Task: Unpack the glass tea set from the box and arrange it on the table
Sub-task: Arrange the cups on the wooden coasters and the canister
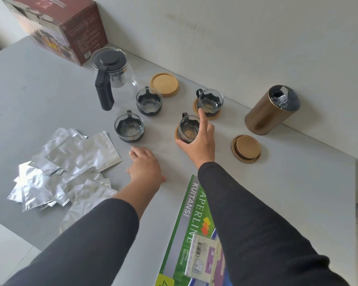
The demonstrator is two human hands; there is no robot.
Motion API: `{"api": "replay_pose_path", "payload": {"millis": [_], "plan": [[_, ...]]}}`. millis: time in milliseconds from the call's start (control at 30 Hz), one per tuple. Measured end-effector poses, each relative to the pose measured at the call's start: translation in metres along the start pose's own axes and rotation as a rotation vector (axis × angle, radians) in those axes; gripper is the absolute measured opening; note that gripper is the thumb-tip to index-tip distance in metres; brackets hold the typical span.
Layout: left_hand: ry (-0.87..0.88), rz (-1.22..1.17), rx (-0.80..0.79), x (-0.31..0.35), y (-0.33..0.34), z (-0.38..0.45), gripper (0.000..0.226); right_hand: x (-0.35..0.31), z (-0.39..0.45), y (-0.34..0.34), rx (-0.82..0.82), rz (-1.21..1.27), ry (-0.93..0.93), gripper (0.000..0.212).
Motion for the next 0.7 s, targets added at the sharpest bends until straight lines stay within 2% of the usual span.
{"api": "replay_pose_path", "payload": {"millis": [167, 333, 433, 533, 700], "plan": [[0.0, -0.02, -0.001, -0.001, -0.002, -0.002, 0.117, -0.012, 0.003, -0.011, 0.01, -0.056, -0.043, 0.112], [0.061, -0.034, 0.006, -0.006, -0.006, -0.011, 0.113, -0.042, -0.004, -0.033, 0.117, -0.101, -0.132, 0.099], [0.152, -0.087, 0.014, -0.022, -0.016, -0.016, 0.088, -0.065, -0.003, -0.04, 0.145, -0.134, -0.184, 0.092], [0.188, -0.027, 0.083, -0.05, -0.043, -0.023, 0.062, -0.091, 0.0, -0.043, 0.192, -0.128, -0.188, 0.088], [0.236, 0.067, 0.213, -0.103, -0.087, -0.011, 0.049, -0.123, 0.002, -0.015, 0.201, -0.066, -0.114, 0.084]]}}
Point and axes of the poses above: each hand's wrist, its own z-axis towards the middle knuckle, its own y-axis out of the palm, x = y × z, the point moved 8 cm from there along z, towards the middle knuckle, and after that the axes turned 10 degrees about y, right-handed, at the moved point
